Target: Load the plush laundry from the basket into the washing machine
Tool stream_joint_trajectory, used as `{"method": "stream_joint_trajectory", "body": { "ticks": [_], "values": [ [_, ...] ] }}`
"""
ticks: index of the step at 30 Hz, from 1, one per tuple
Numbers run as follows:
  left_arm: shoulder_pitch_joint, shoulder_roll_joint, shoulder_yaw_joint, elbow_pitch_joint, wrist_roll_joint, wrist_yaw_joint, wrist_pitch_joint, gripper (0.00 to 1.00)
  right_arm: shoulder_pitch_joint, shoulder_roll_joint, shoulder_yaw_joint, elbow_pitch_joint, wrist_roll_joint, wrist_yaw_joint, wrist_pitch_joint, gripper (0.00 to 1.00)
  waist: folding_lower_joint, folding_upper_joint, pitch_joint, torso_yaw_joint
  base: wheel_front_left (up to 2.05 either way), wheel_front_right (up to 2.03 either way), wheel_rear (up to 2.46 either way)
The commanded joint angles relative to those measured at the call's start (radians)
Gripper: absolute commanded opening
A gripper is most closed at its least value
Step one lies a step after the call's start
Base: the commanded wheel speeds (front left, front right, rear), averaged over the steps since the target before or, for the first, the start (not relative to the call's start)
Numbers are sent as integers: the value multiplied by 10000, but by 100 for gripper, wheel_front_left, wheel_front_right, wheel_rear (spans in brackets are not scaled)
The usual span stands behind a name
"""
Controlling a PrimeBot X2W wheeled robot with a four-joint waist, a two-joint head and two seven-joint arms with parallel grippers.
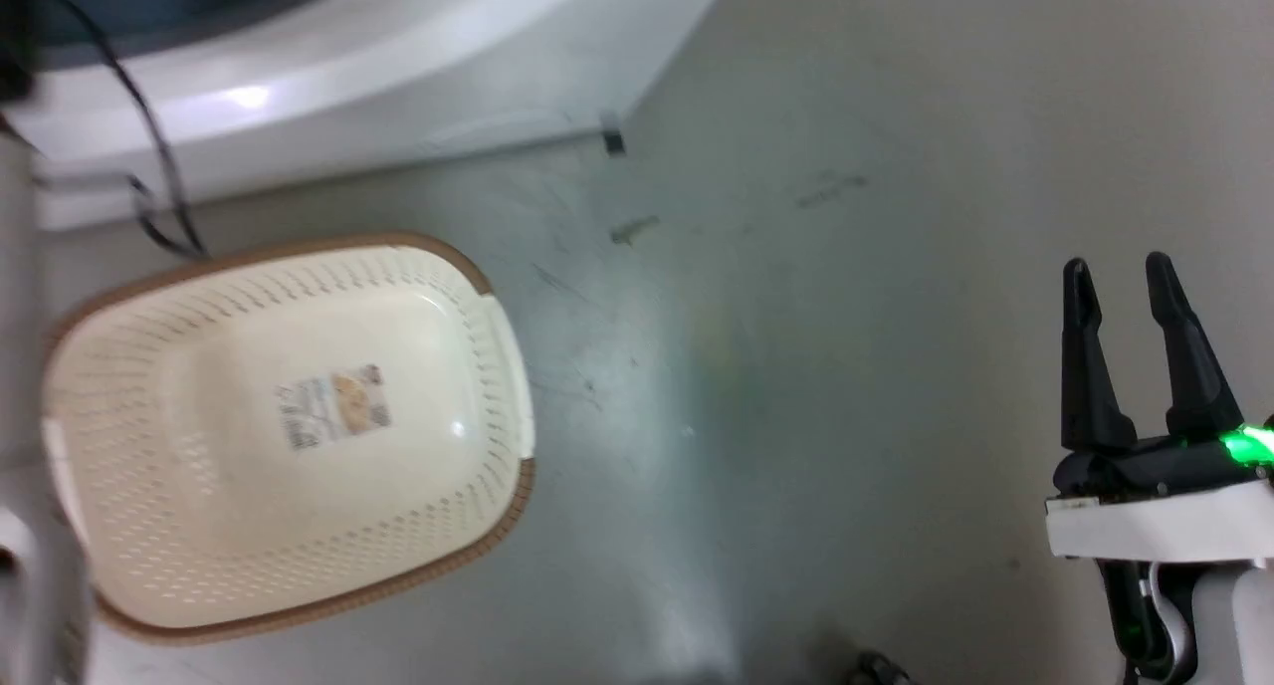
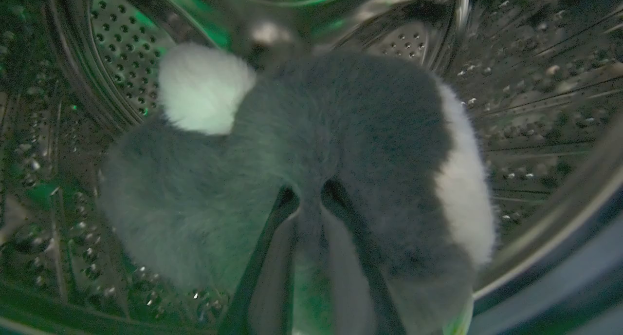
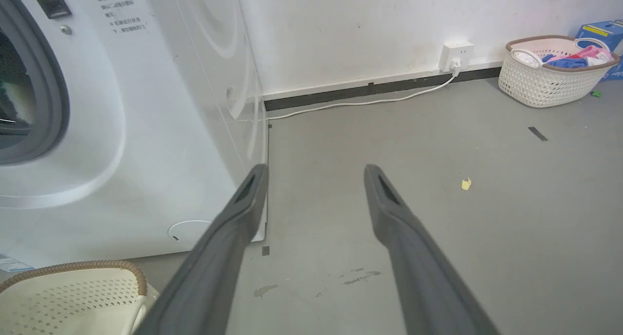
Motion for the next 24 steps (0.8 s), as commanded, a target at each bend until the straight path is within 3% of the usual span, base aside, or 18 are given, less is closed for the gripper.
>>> {"method": "stream_joint_trajectory", "body": {
  "ticks": [1,10,17,18,19,20,24],
  "values": [
    [-601,169,50,332,155,109,-48,0,-161,-6,32,64,132,-11,-44,100,-3,0,710,-579,0,0,0],
    [-2121,868,-167,2769,641,318,749,0,-395,-6,170,230,394,-11,-44,100,-3,0,1276,-842,0,0,0],
    [-2353,842,-501,3539,756,166,397,0,-471,-6,76,253,331,-11,-44,100,-3,0,1278,-662,0,0,0],
    [-2334,819,-562,3643,768,122,310,6,-462,-6,51,266,283,-11,-44,100,-3,0,1227,-611,0,0,0],
    [-2315,786,-599,3737,763,105,205,84,-449,-6,21,285,235,-11,-44,100,-3,0,1166,-558,0,0,0],
    [-2285,738,-619,3816,742,102,64,100,-443,-6,-8,296,176,-11,-44,100,-3,0,1090,-500,0,0,0],
    [-1920,489,-629,4206,532,15,-599,100,-345,-6,-164,230,-72,-11,-44,100,-3,0,543,-213,0,0,0]
  ]
}}
